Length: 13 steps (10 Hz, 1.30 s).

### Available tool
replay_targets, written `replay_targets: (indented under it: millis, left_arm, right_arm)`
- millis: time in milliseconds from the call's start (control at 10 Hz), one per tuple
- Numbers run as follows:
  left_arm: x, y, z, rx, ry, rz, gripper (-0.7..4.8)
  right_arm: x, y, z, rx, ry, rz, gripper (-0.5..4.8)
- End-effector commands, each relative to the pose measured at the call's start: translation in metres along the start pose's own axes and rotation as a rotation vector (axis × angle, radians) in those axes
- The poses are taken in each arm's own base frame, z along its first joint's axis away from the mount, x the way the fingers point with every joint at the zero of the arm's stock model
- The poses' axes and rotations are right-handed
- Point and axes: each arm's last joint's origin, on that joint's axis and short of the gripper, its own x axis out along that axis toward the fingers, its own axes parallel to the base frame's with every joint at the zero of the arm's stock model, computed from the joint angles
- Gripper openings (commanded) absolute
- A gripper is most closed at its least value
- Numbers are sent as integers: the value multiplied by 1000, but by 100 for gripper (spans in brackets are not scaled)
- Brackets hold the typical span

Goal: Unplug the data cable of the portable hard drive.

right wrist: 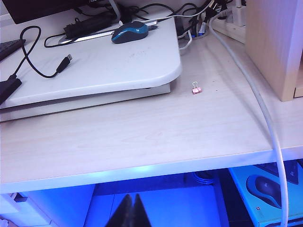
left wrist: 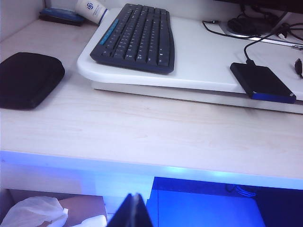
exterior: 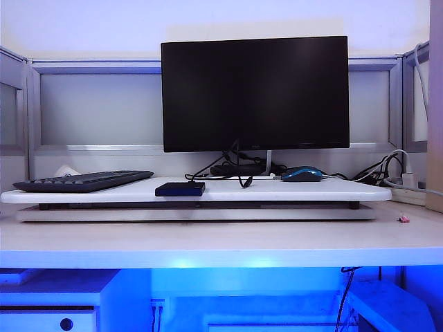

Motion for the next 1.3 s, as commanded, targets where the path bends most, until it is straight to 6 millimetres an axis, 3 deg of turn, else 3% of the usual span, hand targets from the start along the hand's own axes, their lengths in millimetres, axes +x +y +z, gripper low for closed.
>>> replay_targets:
  millis: [100,200,400,500,599,699,799,899,999,1199,1299]
  left_arm:
    - [0,1,-3,2,25,6,4]
    - [0,1,-3,2,24,10,37]
    - [0,1,-3,2,24,9,37]
    - [0,0,-3,2,23,-6,77]
    - [0,0,-2,2,16,-12,159]
    - [0,0,1,2,-13,-16,196]
    - [0,-1,2,3,-26,-28,198]
    - [0,-3,6,6,-54,-83,240]
    - [-1,-4,9,6,-60,-113,252]
    - [-4,-6,16,7,-84,-131,330]
    - [-6,-6,22,7,-103,-133,350]
  right_arm:
    - [0,0,-2,1,10,2,-7]
    - [0,0,-2,-6,10,3,-7]
    - [0,0,-2,-6,10,2,-3]
    - [0,0,-1,-6,7,-1,35]
    - [0,0,-1,-7,3,0,59]
    - [0,0,0,-8,-4,2,59]
    - [0,0,0,-9,-11,4,59]
    - [0,1,4,-12,-43,21,103]
    - [-1,3,7,-18,-71,66,184]
    - [-5,7,20,-22,-116,103,226]
    - [-7,9,27,-26,-142,108,279]
